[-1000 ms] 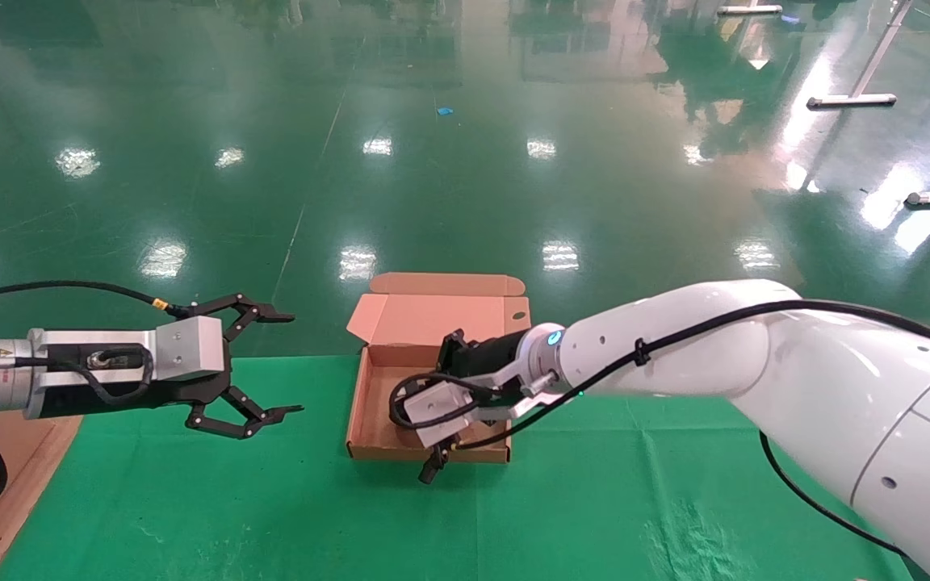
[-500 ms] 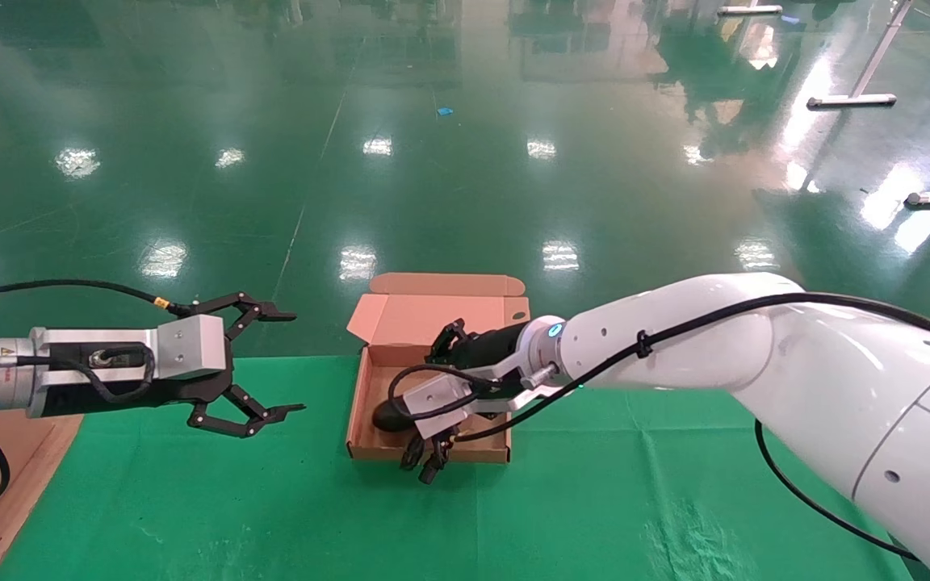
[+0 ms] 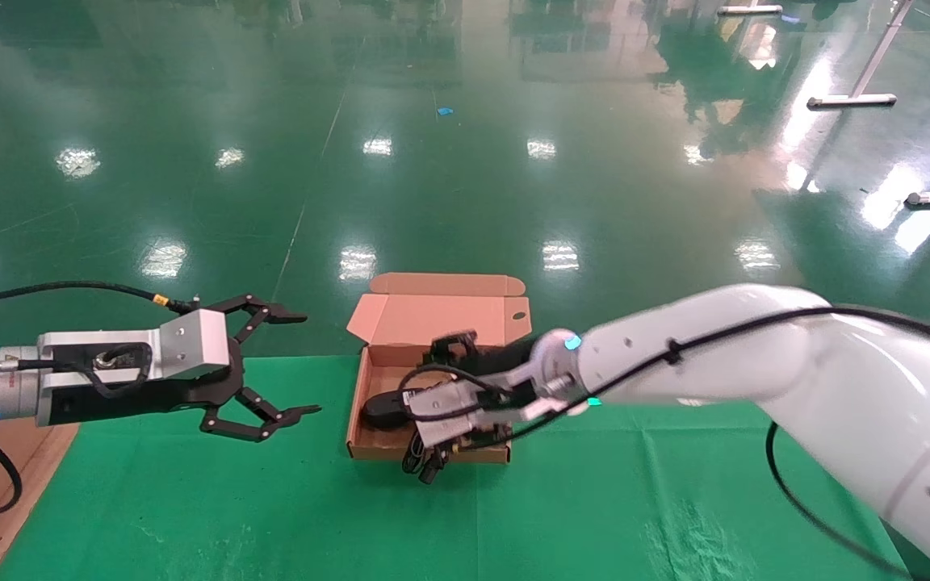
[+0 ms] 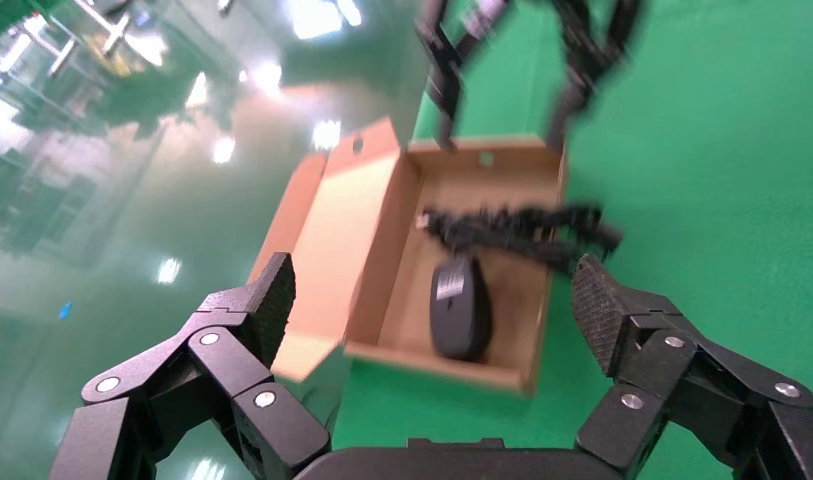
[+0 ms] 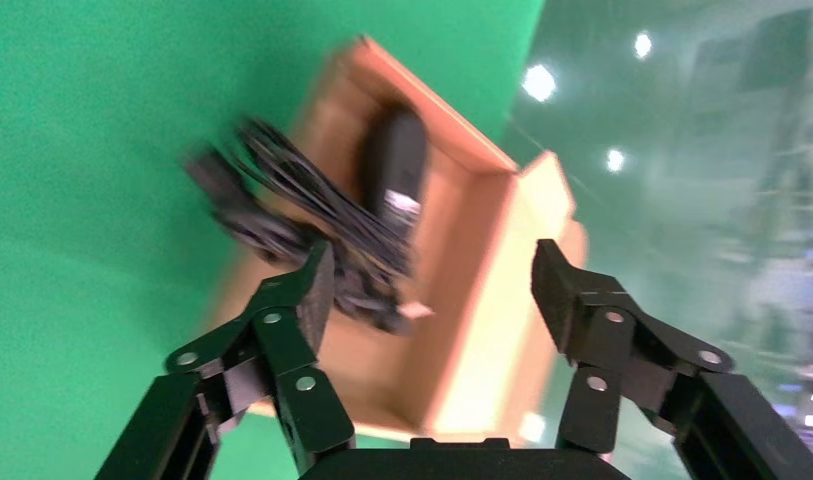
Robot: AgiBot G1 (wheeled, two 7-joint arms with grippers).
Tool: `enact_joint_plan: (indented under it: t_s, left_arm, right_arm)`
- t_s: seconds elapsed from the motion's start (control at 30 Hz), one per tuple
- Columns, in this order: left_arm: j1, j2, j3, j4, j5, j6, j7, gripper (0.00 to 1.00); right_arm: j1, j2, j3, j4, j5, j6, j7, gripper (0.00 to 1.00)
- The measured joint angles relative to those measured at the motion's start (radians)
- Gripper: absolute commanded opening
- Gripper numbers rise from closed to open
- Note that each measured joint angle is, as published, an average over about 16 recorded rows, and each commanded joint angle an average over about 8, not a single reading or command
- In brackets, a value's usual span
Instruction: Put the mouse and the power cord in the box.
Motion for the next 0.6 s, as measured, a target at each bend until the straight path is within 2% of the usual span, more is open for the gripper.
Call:
enact_joint_plan:
  t_s: [0.6]
  left_arm:
    - [0.202, -0.108, -0.207, -0.370, -0.074, 0.031, -0.313, 1.00]
  right_arm:
    - [-0.203, 0.221, 0.345, 0.166, 0.212, -0.245, 0.165, 1.00]
